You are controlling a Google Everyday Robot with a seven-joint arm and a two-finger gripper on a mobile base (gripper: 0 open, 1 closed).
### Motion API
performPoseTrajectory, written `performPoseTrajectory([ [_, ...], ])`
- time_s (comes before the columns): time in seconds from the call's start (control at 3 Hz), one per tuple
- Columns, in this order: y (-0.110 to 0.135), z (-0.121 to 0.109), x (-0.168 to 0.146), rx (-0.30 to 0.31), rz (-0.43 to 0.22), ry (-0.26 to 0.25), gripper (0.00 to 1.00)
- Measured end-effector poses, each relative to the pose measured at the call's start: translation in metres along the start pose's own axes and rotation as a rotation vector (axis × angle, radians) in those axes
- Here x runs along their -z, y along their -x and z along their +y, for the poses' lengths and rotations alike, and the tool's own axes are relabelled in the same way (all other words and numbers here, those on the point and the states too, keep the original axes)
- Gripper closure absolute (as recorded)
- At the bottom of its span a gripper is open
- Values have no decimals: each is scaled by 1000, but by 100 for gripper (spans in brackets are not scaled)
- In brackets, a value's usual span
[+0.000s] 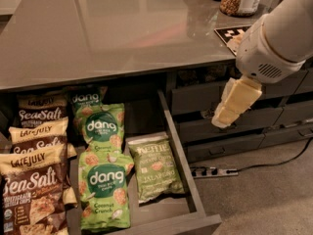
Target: Pick green jalapeno chip bag from top drawer and place on counter
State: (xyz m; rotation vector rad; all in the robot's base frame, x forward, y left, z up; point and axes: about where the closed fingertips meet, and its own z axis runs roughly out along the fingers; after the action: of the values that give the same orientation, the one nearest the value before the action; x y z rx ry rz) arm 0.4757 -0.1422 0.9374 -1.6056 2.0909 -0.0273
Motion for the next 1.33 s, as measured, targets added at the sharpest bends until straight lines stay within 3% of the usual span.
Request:
performPoseTrajectory([
  [0.33, 0, 0, 0, 0, 0, 0, 0],
  [0.67, 6, 13, -27, -69, -52, 37, 0],
  [1.0, 25, 40, -76, -159, -125, 99, 0],
  [1.33, 44, 66, -125, -210, -143, 156, 0],
])
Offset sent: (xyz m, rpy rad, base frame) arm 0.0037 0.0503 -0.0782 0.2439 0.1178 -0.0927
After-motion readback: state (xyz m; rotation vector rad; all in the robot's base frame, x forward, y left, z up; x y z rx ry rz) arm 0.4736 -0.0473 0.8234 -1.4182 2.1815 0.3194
